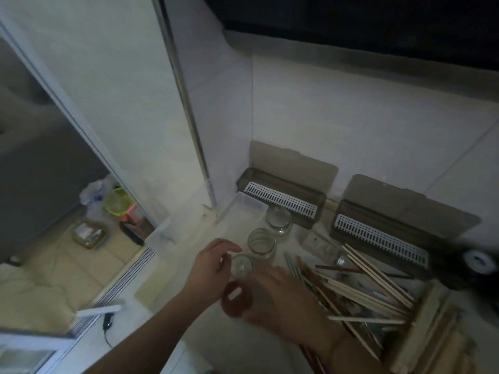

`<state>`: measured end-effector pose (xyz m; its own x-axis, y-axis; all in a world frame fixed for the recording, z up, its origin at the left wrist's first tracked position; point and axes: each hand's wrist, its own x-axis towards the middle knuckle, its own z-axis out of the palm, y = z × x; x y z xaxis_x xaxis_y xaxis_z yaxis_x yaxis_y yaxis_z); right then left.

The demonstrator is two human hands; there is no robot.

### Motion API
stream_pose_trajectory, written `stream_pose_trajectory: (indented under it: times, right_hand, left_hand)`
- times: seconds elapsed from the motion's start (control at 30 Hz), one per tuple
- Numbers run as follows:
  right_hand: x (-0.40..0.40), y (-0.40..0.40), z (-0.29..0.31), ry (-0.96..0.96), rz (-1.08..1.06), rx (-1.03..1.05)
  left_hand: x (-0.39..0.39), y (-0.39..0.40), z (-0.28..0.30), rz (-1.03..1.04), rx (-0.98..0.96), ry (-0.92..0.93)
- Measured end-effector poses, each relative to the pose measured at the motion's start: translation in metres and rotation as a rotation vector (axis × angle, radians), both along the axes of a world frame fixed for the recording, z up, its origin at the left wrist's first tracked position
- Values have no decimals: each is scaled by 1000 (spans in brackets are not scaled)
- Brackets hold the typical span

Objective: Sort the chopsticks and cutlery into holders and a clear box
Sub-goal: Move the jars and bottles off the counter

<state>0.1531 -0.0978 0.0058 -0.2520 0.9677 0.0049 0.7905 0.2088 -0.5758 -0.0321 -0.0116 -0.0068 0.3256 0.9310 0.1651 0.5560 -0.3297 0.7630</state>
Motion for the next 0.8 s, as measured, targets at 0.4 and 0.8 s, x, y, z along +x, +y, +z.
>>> stream_pose_trajectory:
  times: [0.4,0.8]
  right_hand:
    - [-53,-12,-57,35,-169,-17]
    - [5,-72,-13,702,-682,217]
  left_hand:
    - [-1,-9,-6,248,-131,-240]
    - [67,-49,14,-113,-80,-275]
